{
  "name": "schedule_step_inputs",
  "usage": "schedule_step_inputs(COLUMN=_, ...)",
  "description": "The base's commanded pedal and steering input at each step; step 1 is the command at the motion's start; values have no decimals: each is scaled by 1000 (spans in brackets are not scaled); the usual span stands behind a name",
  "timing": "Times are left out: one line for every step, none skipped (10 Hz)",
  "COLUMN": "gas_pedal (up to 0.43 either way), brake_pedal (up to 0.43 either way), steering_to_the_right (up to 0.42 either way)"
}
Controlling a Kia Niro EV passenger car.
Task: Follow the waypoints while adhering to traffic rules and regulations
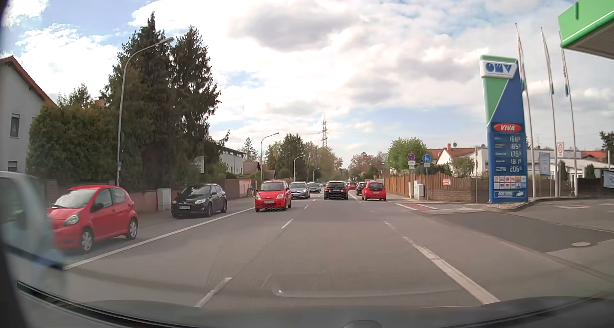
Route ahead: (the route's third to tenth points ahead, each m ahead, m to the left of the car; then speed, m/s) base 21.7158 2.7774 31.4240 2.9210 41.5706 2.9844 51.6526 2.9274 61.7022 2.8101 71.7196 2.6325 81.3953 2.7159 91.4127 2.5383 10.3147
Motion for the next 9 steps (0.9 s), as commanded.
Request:
schedule_step_inputs(gas_pedal=20, brake_pedal=0, steering_to_the_right=1)
schedule_step_inputs(gas_pedal=20, brake_pedal=0, steering_to_the_right=1)
schedule_step_inputs(gas_pedal=28, brake_pedal=0, steering_to_the_right=1)
schedule_step_inputs(gas_pedal=39, brake_pedal=0, steering_to_the_right=1)
schedule_step_inputs(gas_pedal=47, brake_pedal=0, steering_to_the_right=1)
schedule_step_inputs(gas_pedal=47, brake_pedal=0, steering_to_the_right=1)
schedule_step_inputs(gas_pedal=59, brake_pedal=0, steering_to_the_right=1)
schedule_step_inputs(gas_pedal=67, brake_pedal=0, steering_to_the_right=1)
schedule_step_inputs(gas_pedal=67, brake_pedal=0, steering_to_the_right=1)
